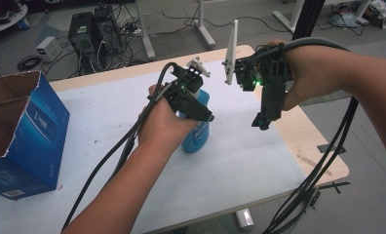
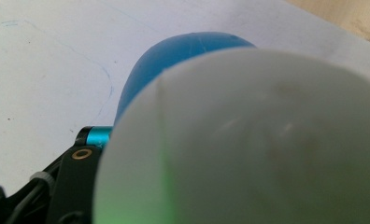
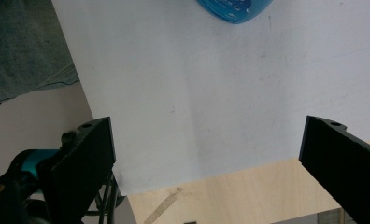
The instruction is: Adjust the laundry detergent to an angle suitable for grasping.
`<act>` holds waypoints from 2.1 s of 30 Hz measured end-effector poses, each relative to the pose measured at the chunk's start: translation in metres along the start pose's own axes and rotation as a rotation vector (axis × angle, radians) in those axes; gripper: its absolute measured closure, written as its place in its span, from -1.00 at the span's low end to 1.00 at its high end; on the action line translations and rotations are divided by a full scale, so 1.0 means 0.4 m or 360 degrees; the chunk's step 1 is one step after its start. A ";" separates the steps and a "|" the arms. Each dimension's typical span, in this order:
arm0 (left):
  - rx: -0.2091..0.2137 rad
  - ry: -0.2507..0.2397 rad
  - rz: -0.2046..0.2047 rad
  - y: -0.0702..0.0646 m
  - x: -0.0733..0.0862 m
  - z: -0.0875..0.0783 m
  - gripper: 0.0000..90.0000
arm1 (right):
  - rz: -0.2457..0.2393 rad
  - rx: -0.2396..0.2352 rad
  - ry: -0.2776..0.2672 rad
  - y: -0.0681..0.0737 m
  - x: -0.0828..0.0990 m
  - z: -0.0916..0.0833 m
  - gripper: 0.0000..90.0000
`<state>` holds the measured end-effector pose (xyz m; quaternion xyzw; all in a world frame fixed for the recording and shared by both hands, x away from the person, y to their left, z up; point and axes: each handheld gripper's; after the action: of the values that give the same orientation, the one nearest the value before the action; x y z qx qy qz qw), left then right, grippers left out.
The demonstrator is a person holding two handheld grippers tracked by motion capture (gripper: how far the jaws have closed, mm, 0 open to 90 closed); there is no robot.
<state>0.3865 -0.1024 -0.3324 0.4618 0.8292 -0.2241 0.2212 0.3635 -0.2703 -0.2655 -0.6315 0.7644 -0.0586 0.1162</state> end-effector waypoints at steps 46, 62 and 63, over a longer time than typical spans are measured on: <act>0.0418 0.0173 0.0529 0.003 0.096 -0.343 -0.04 | -0.0093 0.0035 0.0021 0.057 -0.113 -0.029 -0.94; 0.0688 0.0291 0.0974 0.048 0.171 -0.364 -0.04 | -0.0095 0.0021 0.0029 0.075 -0.128 -0.019 -0.94; 0.0697 0.0288 0.0997 0.052 0.176 -0.361 -0.04 | -0.0088 0.0021 0.0031 0.076 -0.129 -0.020 -0.94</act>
<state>0.3479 0.0375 -0.2606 0.7466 0.5969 -0.2758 0.1011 0.3416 -0.2144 -0.2598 -0.6509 0.7474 -0.0730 0.1111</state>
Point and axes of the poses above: each handheld gripper's, and its own axes: z roughly forward along the jaws, x roughly out of its underside, y roughly to its left, and after that the axes turned 12 degrees about x, right-handed
